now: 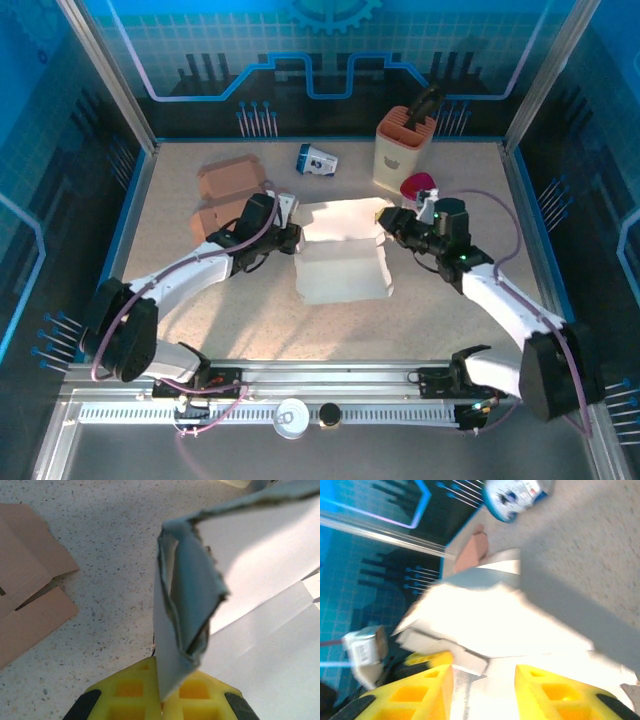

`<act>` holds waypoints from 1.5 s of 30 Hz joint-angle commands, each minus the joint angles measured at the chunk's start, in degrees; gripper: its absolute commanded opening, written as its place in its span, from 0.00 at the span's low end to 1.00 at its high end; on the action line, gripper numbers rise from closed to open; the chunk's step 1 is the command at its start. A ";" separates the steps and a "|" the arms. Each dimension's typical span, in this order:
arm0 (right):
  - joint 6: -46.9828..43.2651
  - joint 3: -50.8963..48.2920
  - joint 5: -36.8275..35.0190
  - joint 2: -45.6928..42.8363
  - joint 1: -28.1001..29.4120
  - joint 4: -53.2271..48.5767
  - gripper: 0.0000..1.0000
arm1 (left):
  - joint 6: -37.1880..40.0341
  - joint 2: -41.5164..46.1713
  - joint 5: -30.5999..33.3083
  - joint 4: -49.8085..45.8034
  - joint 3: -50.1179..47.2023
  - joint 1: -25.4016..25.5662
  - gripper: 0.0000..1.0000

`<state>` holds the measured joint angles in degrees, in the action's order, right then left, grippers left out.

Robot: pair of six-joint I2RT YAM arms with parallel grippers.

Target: Fold the paper box

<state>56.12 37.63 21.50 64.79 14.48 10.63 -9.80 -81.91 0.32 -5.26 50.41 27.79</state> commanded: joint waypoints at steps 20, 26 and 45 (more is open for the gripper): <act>-19.33 -12.20 1.78 5.08 -10.89 6.32 0.27 | 9.28 -8.19 12.55 11.58 -4.74 4.64 0.00; -21.68 -10.51 1.50 9.16 -9.63 6.47 0.30 | 9.53 -8.77 12.46 13.13 -5.57 4.70 0.00; -29.92 -6.32 -0.48 14.73 -1.91 5.69 0.32 | 10.17 -9.96 11.91 13.69 -4.51 4.67 0.00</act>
<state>28.67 29.91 21.91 79.05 11.42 15.75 -1.26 -91.24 11.90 7.01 45.47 32.16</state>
